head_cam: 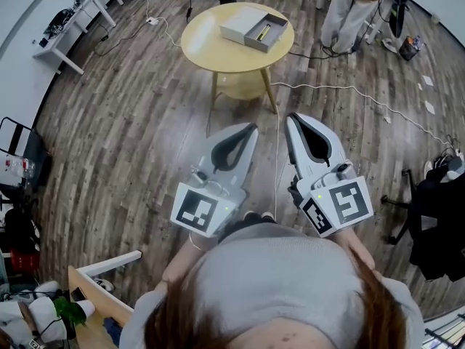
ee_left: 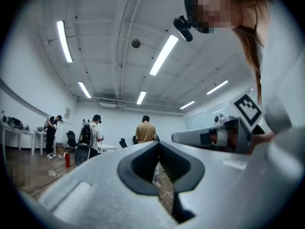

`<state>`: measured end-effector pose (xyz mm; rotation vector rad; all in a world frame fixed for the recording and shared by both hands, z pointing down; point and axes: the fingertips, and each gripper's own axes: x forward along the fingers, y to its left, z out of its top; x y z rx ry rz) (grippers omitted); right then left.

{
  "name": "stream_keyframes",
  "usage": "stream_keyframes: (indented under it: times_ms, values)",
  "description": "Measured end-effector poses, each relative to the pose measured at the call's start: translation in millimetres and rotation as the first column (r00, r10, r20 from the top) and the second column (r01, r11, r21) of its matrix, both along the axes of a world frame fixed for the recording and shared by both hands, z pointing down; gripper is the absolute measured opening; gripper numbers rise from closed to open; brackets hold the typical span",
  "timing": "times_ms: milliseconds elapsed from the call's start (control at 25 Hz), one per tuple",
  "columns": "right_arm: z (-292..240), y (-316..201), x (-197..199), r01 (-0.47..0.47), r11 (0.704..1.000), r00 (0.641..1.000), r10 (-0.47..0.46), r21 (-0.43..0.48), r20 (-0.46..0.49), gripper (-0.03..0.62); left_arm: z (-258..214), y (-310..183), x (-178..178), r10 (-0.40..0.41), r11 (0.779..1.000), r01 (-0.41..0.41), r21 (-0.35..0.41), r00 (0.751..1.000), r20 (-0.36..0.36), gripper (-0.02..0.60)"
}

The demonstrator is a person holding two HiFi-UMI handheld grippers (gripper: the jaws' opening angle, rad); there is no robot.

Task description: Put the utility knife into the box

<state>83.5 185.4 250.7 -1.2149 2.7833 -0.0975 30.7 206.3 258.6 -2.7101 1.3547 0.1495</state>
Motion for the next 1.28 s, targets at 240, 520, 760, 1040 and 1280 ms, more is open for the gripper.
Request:
stream_keyframes:
  times_ms: [240,520,760,1040,1280]
  values:
    - [7.0,5.3,-5.6,-0.015,0.999,0.999,0.016,-0.038,0.032,0.003,-0.3,9.8,-7.4,0.0,1.0,0.0,-0.004,1.0,-0.007,0.003]
    - [6.9,10.6,-6.1,-0.035,0.999,0.999,0.036,-0.024,0.016,0.003,1.2,17.8,-6.6,0.005,1.0,-0.006,-0.009,1.0,-0.01,0.003]
    - [6.7,15.2,-7.8,-0.029,0.999,0.999,0.03,-0.023,0.022,0.003,1.3,19.7,-5.6,0.01,1.0,-0.01,-0.004,1.0,-0.007,0.003]
    - [7.4,18.2,-9.6,-0.023,0.999,1.0,0.023,-0.025,0.017,0.002,1.7,21.4,-4.1,0.014,1.0,-0.014,-0.007,1.0,-0.013,0.003]
    - [7.2,19.8,-11.8,-0.018,1.0,1.0,0.019,-0.024,0.017,0.003,3.6,23.1,-4.9,0.011,1.0,-0.012,-0.009,1.0,-0.012,0.003]
